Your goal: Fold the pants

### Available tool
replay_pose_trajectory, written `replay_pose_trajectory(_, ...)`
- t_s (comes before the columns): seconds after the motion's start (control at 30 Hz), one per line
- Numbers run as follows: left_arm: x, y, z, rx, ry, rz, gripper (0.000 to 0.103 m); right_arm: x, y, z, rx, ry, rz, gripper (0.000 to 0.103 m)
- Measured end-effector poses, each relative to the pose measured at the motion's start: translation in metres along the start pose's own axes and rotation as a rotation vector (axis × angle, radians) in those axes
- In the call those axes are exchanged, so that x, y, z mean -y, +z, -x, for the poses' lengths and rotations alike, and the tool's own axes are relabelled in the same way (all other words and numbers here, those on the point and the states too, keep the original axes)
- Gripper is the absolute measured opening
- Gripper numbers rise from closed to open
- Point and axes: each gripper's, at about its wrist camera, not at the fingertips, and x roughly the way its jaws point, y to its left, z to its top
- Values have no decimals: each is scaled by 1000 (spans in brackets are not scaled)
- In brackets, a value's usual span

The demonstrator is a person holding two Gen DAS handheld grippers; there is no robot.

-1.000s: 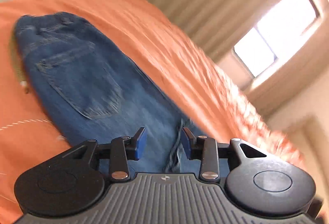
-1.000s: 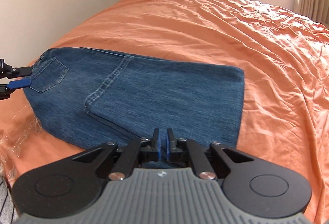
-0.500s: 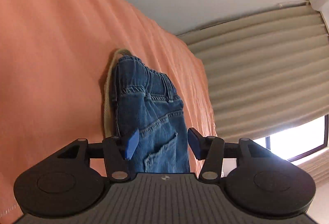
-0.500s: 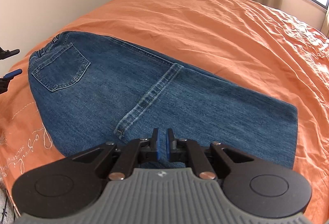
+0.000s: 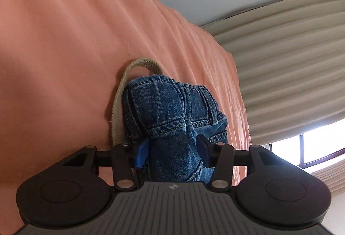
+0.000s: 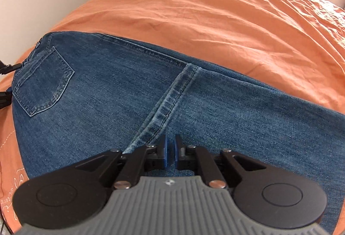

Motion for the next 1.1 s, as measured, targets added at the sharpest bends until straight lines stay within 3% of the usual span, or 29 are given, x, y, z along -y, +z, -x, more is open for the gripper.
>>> replay_pose_trajectory(0.13,1,7,13,40,47,-5,63,-1,-3,-1,8,2,16,2)
replay_pose_trajectory(0.33,-8,25,-18,39,80,-2,66,2,-6,-3,13,2,-2,2)
replay_pose_trajectory(0.47,-8,26,-39,26,108,-13,58,0,-6,-10,-22,-15,11,1)
replay_pose_trajectory(0.67,19,25,-42,24,162,-50,29,-3,-4,-15,-49,-34,15,1)
replay_pose_trajectory(0.73,33,23,-28,52,149,-71,21,-4,-3,-8,-40,-32,16,2)
replay_pose_trajectory(0.9,95,7,11,123,73,-180,19,4,-13,28,30,15,-7,4)
replay_pose_trajectory(1.1,204,-61,45,163,-27,-486,19,34,-40,80,109,76,-73,4)
